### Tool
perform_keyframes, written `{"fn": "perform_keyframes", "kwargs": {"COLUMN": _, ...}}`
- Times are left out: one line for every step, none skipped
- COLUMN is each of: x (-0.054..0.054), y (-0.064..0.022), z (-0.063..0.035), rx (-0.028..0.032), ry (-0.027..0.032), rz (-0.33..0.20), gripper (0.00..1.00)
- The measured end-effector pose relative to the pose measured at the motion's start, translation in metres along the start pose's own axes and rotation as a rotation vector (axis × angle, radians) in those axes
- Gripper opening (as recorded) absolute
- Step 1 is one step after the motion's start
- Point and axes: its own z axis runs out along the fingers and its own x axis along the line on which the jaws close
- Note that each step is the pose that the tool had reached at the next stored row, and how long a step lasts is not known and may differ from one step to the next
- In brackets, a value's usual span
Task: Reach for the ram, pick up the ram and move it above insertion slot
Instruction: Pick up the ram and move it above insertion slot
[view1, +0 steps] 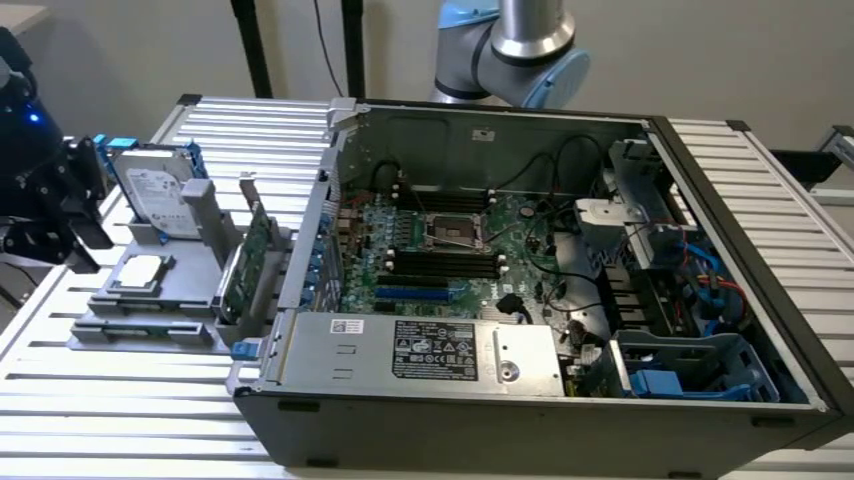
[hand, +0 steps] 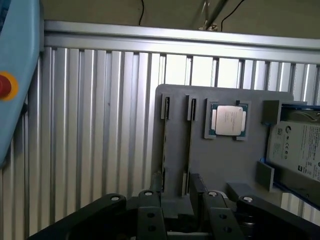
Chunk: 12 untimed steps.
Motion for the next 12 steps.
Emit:
{"fn": "perform_keyframes", "kwargs": {"x": 0.000, "y": -0.0002, "z": 0.0018, "rx": -0.0001, "ry": 0.0001, "rz": 0.000, "gripper": 0.36}}
{"fn": "perform_keyframes", "kwargs": {"x": 0.000, "y": -0.0005, "z": 0.0035, "rx": -0.0001, "ry": 0.0001, "rz": 0.000, "gripper": 0.36}}
{"fn": "perform_keyframes", "kwargs": {"x": 0.000, "y": -0.0007, "z": 0.0054, "rx": 0.0000, "ry": 0.0000, "rz": 0.000, "gripper": 0.36}}
{"fn": "perform_keyframes", "kwargs": {"x": 0.000, "y": -0.0009, "z": 0.0073, "rx": 0.0001, "ry": 0.0000, "rz": 0.000, "gripper": 0.36}}
{"fn": "perform_keyframes", "kwargs": {"x": 0.000, "y": -0.0010, "z": 0.0091, "rx": 0.0000, "ry": 0.0000, "rz": 0.000, "gripper": 0.36}}
{"fn": "perform_keyframes", "kwargs": {"x": 0.000, "y": -0.0011, "z": 0.0109, "rx": -0.0001, "ry": 0.0000, "rz": 0.000, "gripper": 0.36}}
{"fn": "perform_keyframes", "kwargs": {"x": 0.000, "y": -0.0011, "z": 0.0127, "rx": -0.0001, "ry": 0.0001, "rz": 0.000, "gripper": 0.36}}
{"fn": "perform_keyframes", "kwargs": {"x": 0.000, "y": -0.0011, "z": 0.0146, "rx": -0.0001, "ry": 0.0001, "rz": 0.000, "gripper": 0.36}}
{"fn": "perform_keyframes", "kwargs": {"x": 0.001, "y": -0.0011, "z": 0.0164, "rx": -0.0001, "ry": 0.0001, "rz": 0.000, "gripper": 0.36}}
{"fn": "perform_keyframes", "kwargs": {"x": 0.001, "y": -0.0011, "z": 0.0182, "rx": 0.0000, "ry": 0.0000, "rz": 0.000, "gripper": 0.36}}
{"fn": "perform_keyframes", "kwargs": {"x": 0.001, "y": -0.0011, "z": 0.0201, "rx": 0.0001, "ry": 0.0000, "rz": 0.000, "gripper": 0.36}}
{"fn": "perform_keyframes", "kwargs": {"x": 0.001, "y": -0.0011, "z": 0.0220, "rx": 0.0001, "ry": -0.0001, "rz": 0.000, "gripper": 0.36}}
